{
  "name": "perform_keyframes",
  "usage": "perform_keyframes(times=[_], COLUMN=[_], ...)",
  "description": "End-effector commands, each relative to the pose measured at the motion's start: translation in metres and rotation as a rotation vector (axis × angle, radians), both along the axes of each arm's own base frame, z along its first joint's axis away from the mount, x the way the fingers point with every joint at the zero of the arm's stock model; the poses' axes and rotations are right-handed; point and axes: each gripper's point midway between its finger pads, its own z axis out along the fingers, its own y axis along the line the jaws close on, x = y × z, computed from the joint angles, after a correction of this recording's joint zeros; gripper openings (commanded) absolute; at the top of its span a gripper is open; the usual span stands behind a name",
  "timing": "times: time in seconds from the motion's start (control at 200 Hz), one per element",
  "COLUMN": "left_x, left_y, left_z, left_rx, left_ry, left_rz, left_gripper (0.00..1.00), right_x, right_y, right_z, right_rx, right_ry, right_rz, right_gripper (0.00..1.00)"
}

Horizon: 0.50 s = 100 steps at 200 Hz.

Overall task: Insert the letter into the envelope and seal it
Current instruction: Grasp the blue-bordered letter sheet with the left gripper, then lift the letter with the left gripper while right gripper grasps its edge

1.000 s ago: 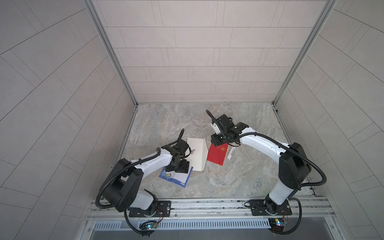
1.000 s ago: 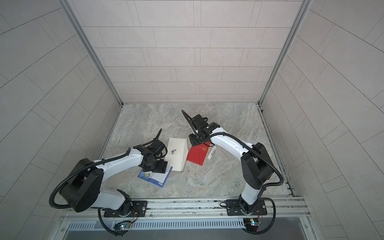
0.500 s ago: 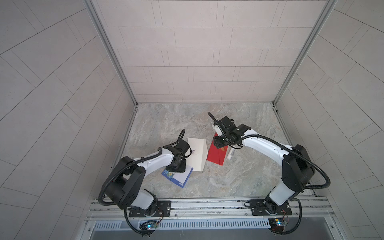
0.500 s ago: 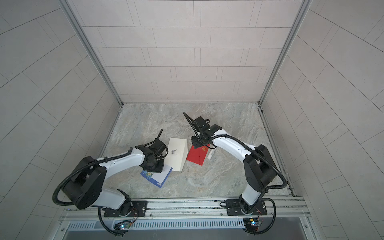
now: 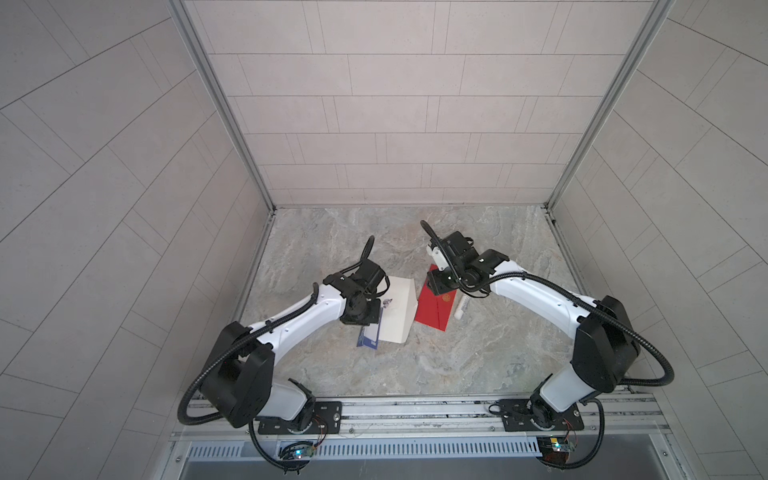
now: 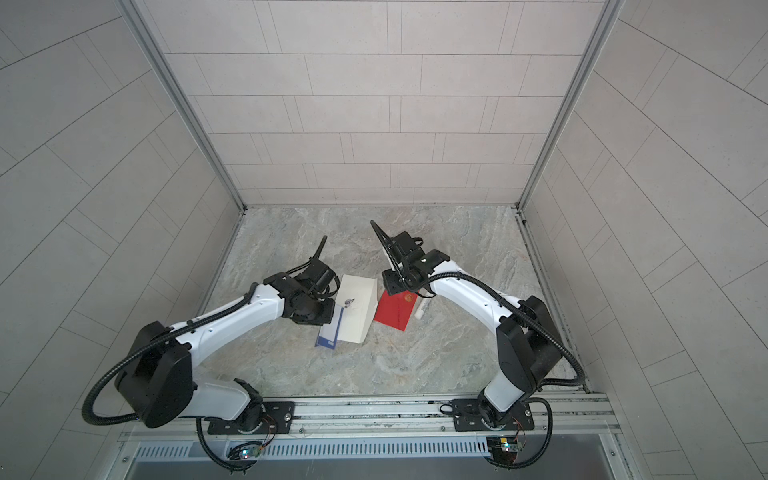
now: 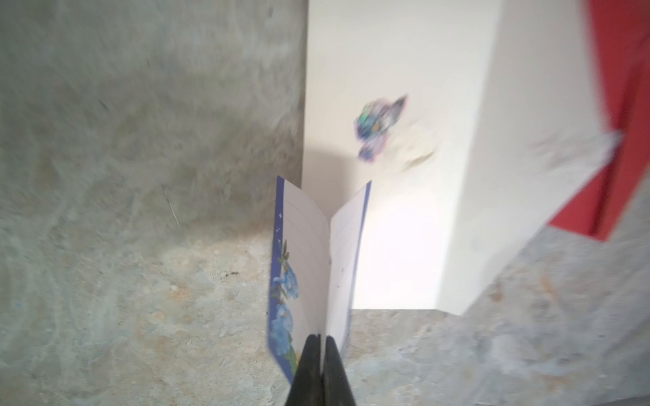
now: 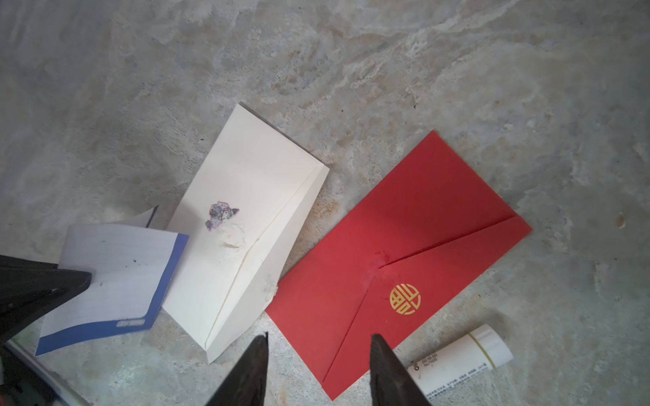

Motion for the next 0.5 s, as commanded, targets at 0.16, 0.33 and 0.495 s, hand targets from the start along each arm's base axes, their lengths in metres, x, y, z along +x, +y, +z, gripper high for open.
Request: perform_keyframes(times=[0.16, 0.33, 0.495], left_x=[0.042, 0.049, 0.050], left_y=[-0.099, -0.139, -0.154], left_z=[0.122, 0.173, 0.208], left_rx=[-0.451, -0.690, -0.901], left_ry=[-0.116, -0.155, -0.181], left_rz=[-0.164, -0.269, -0.300], left_gripper=[0.00, 0.00, 0.00], right_x=[-0.006, -0.007, -0.013], right_y=[0.018, 0.006, -0.003], right_z=[0.092, 0.127, 0.135], right_rx=[0.517, 0.756, 0.809], right_ry=[-0.070, -0.096, -0.092], right_rz=[0.084, 0.084, 0.094], right_gripper=[0.77, 0.80, 0.80])
